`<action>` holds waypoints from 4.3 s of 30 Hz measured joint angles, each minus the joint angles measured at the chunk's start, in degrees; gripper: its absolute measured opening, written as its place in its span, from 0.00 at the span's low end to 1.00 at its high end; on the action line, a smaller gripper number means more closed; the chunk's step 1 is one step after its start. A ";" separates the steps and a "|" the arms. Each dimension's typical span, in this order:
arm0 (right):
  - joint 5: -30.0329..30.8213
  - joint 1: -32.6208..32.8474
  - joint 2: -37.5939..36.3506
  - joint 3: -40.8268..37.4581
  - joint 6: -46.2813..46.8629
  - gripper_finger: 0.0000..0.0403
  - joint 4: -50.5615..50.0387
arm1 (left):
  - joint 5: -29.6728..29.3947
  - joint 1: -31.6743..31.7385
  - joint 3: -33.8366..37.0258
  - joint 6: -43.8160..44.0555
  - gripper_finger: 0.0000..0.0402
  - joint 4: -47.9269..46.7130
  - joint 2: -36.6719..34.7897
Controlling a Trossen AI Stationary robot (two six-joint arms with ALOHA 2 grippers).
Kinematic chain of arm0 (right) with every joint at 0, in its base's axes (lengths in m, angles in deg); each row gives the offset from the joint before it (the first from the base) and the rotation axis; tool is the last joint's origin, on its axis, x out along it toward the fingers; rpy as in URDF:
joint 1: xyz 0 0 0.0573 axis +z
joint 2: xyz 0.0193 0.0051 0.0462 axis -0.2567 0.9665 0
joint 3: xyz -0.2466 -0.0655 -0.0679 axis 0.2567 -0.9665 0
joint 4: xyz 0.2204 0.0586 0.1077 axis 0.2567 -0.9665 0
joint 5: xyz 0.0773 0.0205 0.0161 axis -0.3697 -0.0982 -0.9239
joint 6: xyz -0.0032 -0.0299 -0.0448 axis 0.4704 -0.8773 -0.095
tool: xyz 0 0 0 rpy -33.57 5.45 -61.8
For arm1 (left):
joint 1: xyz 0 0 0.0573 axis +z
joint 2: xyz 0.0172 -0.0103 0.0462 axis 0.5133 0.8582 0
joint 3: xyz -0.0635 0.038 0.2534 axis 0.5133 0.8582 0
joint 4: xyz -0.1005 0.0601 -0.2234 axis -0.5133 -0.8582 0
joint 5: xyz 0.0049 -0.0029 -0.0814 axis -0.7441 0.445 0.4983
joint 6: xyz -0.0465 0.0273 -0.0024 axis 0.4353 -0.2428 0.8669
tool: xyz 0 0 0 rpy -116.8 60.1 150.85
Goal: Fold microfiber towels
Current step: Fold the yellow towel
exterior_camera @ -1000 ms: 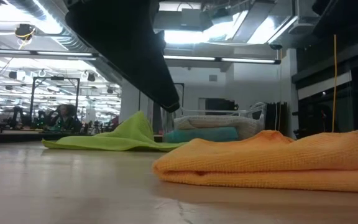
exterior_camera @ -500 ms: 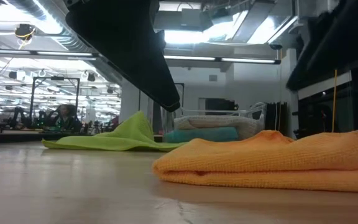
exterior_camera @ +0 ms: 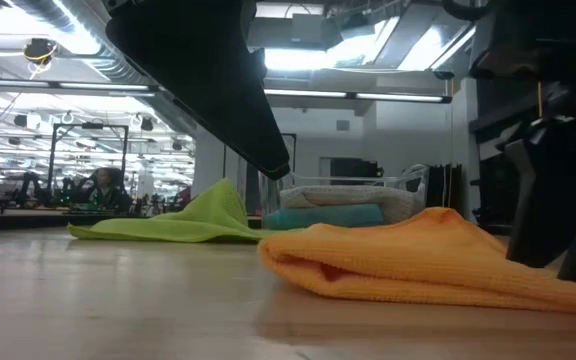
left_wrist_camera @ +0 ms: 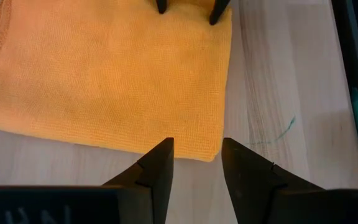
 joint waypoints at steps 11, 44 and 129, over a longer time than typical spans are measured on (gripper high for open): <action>-1.81 0.04 -5.48 -0.26 -0.81 0.57 -2.68 | 0.53 -0.01 0.00 0.05 0.32 0.00 0.00; -0.63 3.17 -0.08 0.01 -22.99 0.57 2.50 | -2.96 -1.63 -0.02 -29.50 0.32 7.04 5.51; -7.55 1.98 0.32 17.66 -8.27 0.02 -9.42 | 20.38 1.35 0.13 4.97 0.00 3.48 -1.99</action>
